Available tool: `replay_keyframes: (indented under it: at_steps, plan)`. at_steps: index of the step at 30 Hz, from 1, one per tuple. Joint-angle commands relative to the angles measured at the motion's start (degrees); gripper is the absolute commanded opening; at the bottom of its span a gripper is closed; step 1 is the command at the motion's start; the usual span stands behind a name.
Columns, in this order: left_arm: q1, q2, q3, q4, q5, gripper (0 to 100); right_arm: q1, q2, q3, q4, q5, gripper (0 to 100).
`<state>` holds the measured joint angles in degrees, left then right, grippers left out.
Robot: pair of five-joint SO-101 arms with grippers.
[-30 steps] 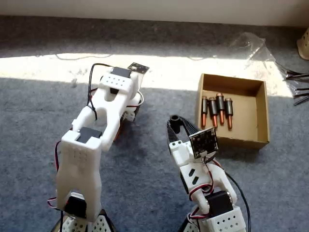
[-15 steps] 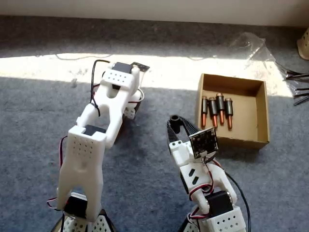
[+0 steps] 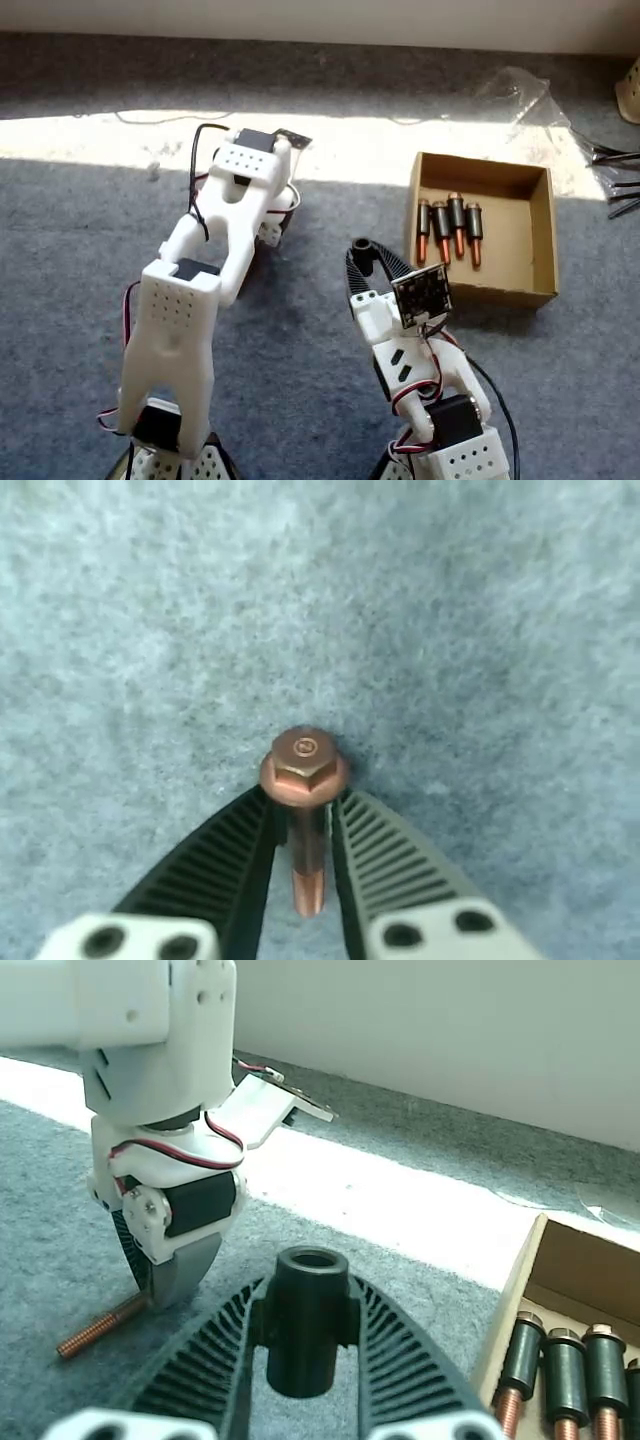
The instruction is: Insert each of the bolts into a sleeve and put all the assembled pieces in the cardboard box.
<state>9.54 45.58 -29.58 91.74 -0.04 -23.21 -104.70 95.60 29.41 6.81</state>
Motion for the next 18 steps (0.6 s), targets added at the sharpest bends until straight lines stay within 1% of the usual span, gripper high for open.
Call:
replay_keyframes:
  at_steps: [1, 12, 18]
  plan:
    - [0.75, -6.02, -1.63, -0.26, -0.35, 0, 0.48, -0.57, 6.02, -1.80, 0.79, 0.5]
    - [0.84, -12.88, -1.45, 0.18, -0.35, 0, 0.22, -0.57, 6.02, -1.71, 0.70, 0.5]
    - [1.10, -21.76, -0.84, 1.14, -0.35, 0, 0.22, -0.48, 6.02, -1.71, 0.62, 0.5]
